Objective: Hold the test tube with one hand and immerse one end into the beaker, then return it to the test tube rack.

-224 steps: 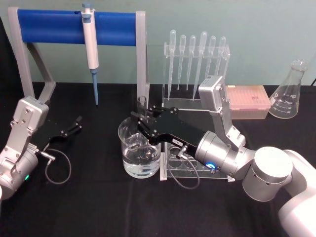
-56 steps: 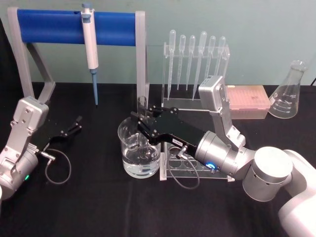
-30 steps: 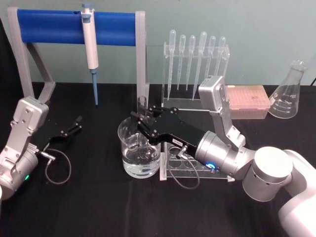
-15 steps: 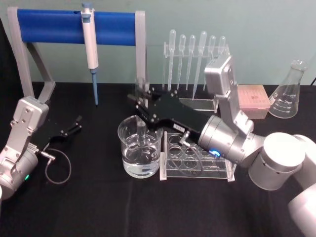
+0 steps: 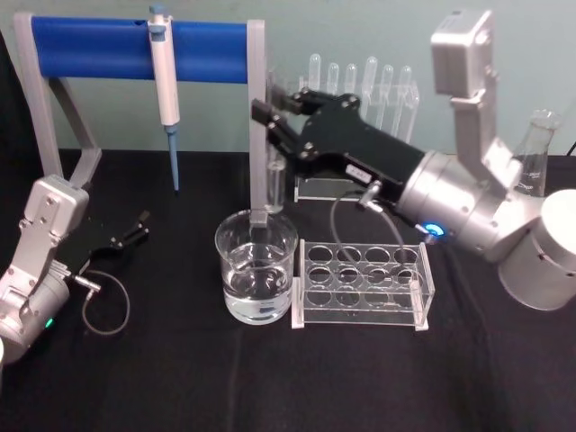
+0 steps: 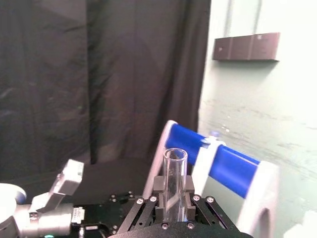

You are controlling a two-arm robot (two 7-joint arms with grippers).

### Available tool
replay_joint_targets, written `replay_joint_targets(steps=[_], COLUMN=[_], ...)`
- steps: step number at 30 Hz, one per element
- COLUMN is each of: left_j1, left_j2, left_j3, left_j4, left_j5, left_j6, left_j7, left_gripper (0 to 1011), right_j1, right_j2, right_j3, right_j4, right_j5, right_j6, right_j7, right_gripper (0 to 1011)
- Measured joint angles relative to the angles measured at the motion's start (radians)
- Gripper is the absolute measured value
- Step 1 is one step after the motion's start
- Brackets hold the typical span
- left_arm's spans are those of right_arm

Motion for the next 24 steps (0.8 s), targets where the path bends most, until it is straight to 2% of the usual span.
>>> replay_joint_targets(steps=[5,7,13,18,24], left_j1=[0.0,0.0,0.0,0.0,0.0], left_j2=[0.0,0.0,0.0,0.0,0.0], left_j3=[0.0,0.0,0.0,0.0,0.0], left_j4=[0.0,0.0,0.0,0.0,0.0], left_j5=[0.0,0.0,0.0,0.0,0.0], left_j6=[0.0,0.0,0.0,0.0,0.0], left_j7=[0.0,0.0,0.0,0.0,0.0], left_gripper=[1000,1000,1000,1000,1000], right_j1=[-0.043,-0.077,-0.163,-0.201,-0.228], right_j2=[0.041,0.064,0.106,0.112,0.097], right_j3=[0.038,0.063,0.112,0.117,0.106], right_j4=[-0.057,-0.081,-0.108,-0.089,-0.051], right_j5=[0.018,0.026,0.039,0.025,-0.003], right_j6=[0.018,0.017,-0.005,-0.048,-0.082], right_j7=[-0.035,-0.053,-0.08,-0.081,-0.078], right_gripper=[224,225,224,225,225])
